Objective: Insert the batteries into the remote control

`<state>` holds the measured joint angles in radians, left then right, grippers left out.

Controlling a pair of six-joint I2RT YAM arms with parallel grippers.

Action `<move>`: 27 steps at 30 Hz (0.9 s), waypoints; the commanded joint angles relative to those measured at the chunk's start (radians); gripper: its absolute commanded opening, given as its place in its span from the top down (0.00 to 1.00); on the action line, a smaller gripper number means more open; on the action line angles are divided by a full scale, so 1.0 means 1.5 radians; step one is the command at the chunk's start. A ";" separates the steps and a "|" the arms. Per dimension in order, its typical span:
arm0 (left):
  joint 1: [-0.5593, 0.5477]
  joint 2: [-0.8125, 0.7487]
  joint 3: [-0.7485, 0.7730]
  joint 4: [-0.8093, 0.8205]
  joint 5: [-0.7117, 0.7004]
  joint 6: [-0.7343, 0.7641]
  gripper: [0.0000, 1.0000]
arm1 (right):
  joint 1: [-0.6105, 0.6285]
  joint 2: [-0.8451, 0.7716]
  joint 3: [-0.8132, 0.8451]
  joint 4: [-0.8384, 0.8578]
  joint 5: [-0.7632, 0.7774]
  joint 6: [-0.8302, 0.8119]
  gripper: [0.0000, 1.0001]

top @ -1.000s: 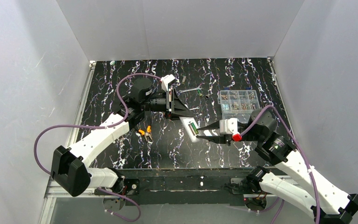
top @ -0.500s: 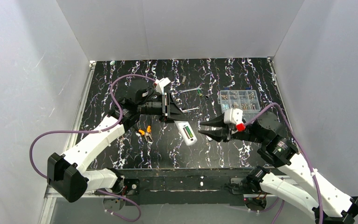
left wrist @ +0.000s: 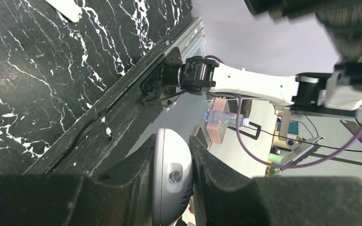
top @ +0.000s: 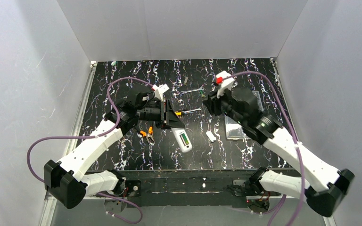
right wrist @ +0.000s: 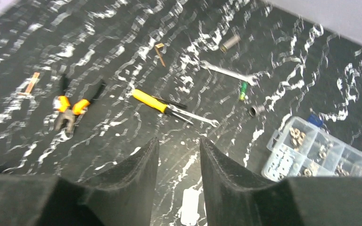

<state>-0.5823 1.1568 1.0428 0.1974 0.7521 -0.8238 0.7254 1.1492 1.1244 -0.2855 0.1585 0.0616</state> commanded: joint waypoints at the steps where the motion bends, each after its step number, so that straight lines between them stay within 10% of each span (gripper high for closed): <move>1: 0.003 -0.032 0.016 -0.065 0.015 0.045 1.00 | -0.068 0.149 0.147 -0.079 -0.008 0.021 0.48; 17: 0.006 -0.079 -0.006 -0.101 0.000 0.046 1.00 | -0.193 0.564 0.442 -0.164 -0.137 0.040 0.19; 27: 0.006 -0.069 0.008 -0.095 0.010 0.042 1.00 | -0.204 0.681 0.493 -0.168 -0.137 0.033 0.28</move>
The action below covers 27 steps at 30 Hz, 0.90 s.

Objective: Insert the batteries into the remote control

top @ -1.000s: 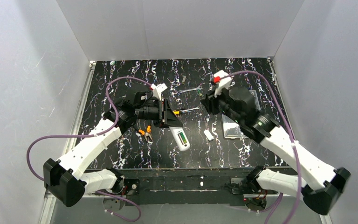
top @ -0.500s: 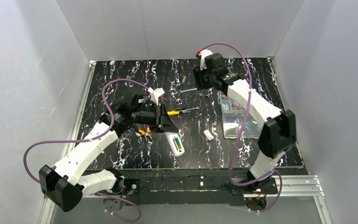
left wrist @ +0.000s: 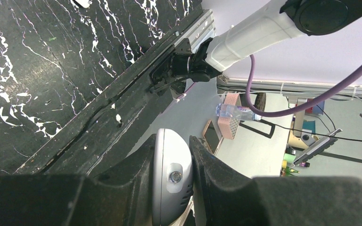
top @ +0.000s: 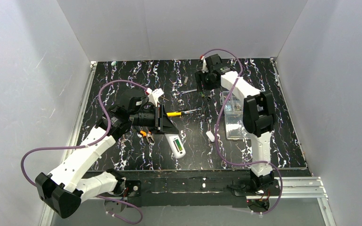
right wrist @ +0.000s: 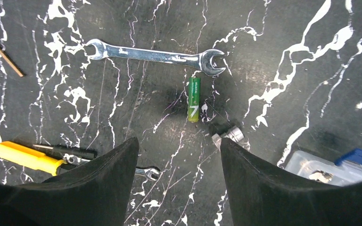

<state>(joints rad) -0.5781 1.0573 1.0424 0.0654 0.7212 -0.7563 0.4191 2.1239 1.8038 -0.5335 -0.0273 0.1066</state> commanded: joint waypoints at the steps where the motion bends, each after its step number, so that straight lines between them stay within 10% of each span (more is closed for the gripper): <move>1: 0.003 -0.002 0.009 -0.006 0.030 -0.005 1.00 | 0.000 0.039 0.043 -0.002 -0.016 0.005 0.29; 27: 0.004 0.005 0.018 -0.014 0.016 -0.013 1.00 | 0.005 0.183 0.177 -0.100 0.049 0.006 0.60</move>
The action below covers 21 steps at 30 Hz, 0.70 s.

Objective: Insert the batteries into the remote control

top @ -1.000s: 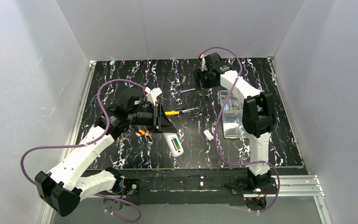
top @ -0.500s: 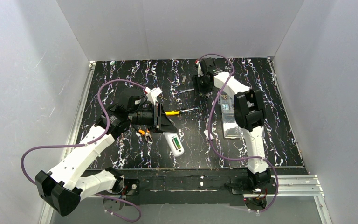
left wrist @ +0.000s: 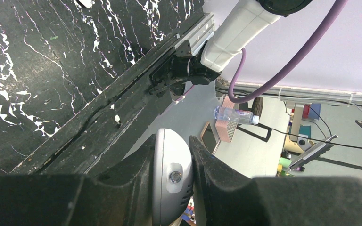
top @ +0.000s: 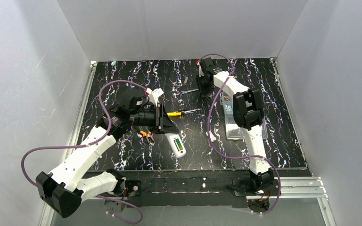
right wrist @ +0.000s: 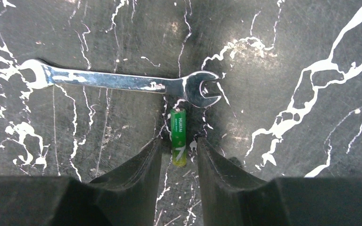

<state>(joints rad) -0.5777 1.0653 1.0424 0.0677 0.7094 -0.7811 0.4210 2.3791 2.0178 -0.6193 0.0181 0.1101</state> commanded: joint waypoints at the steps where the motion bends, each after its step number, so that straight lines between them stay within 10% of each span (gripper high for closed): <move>1: 0.004 0.000 0.019 -0.015 0.026 0.002 1.00 | 0.004 0.015 0.038 -0.049 0.020 0.001 0.62; 21: 0.004 -0.009 0.014 -0.021 0.018 0.010 1.00 | 0.010 -0.090 -0.027 0.028 -0.042 -0.031 0.96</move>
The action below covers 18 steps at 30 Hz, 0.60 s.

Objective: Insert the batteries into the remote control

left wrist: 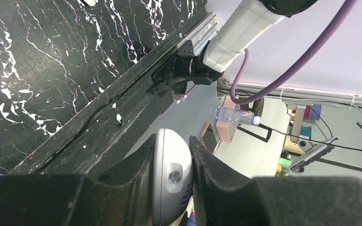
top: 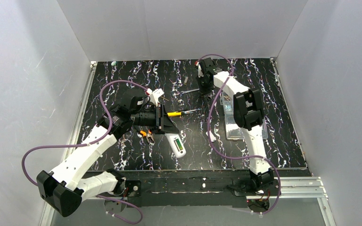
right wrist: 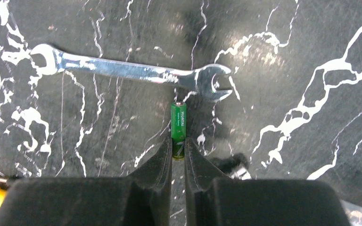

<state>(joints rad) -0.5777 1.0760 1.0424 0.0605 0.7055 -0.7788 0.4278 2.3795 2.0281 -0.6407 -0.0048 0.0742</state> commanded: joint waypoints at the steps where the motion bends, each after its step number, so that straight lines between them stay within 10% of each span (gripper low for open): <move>1: 0.004 -0.016 0.015 -0.019 0.020 0.010 1.00 | 0.007 -0.113 -0.061 0.052 -0.033 -0.007 0.97; 18: 0.017 -0.016 0.001 -0.012 0.013 0.017 1.00 | 0.222 -0.516 -0.630 0.159 0.041 0.078 0.99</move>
<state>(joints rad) -0.5625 1.0756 1.0424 0.0505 0.6941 -0.7597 0.6273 1.6615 1.2057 -0.4133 -0.0174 0.1482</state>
